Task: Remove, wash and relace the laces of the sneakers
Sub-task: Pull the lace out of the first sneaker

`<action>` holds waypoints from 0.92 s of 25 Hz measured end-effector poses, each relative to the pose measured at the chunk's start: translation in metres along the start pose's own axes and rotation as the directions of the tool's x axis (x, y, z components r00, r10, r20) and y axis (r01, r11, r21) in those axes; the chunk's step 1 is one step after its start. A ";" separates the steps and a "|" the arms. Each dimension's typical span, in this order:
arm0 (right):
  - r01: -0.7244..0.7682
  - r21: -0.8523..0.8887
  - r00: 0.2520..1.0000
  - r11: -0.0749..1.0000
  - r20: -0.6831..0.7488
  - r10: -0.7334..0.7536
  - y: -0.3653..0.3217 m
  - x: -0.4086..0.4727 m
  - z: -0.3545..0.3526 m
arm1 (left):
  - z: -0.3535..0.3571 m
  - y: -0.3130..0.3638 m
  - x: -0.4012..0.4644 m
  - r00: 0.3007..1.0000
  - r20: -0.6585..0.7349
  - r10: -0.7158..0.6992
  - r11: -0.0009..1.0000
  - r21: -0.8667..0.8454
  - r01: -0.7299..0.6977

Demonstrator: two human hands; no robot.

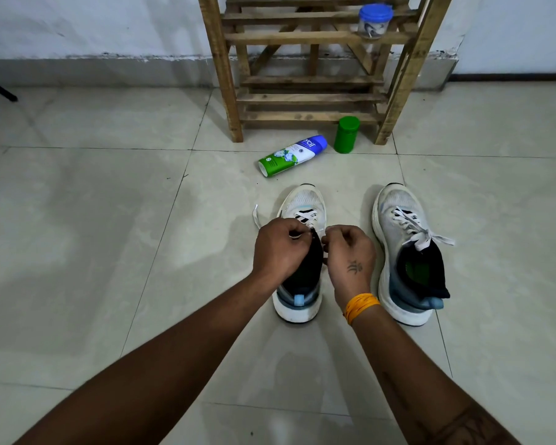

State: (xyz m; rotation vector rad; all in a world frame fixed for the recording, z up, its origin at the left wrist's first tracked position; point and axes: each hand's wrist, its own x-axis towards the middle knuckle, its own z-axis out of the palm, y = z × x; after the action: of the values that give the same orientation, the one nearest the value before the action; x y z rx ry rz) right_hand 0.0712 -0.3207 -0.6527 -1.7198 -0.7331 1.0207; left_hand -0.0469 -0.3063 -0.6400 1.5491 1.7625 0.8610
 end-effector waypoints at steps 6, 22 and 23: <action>-0.050 0.007 0.983 0.999 0.174 0.048 -0.005 0.015 -0.005 | 0.003 0.004 -0.001 1.000 -0.006 0.006 0.999 -0.037 -0.006; 0.181 -0.172 0.978 0.968 0.136 -0.159 0.008 0.012 0.005 | 0.004 -0.008 -0.004 0.979 0.026 0.201 0.980 -0.007 -0.200; 0.172 -0.159 0.979 0.972 0.136 -0.151 0.008 0.010 0.006 | 0.004 -0.006 -0.005 0.984 0.025 0.177 0.984 -0.030 -0.176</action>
State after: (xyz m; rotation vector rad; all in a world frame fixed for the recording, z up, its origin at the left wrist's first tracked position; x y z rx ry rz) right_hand 0.0711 -0.3123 -0.6642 -1.7195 -1.0489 0.9797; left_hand -0.0465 -0.3112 -0.6471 1.7096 1.6048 0.9406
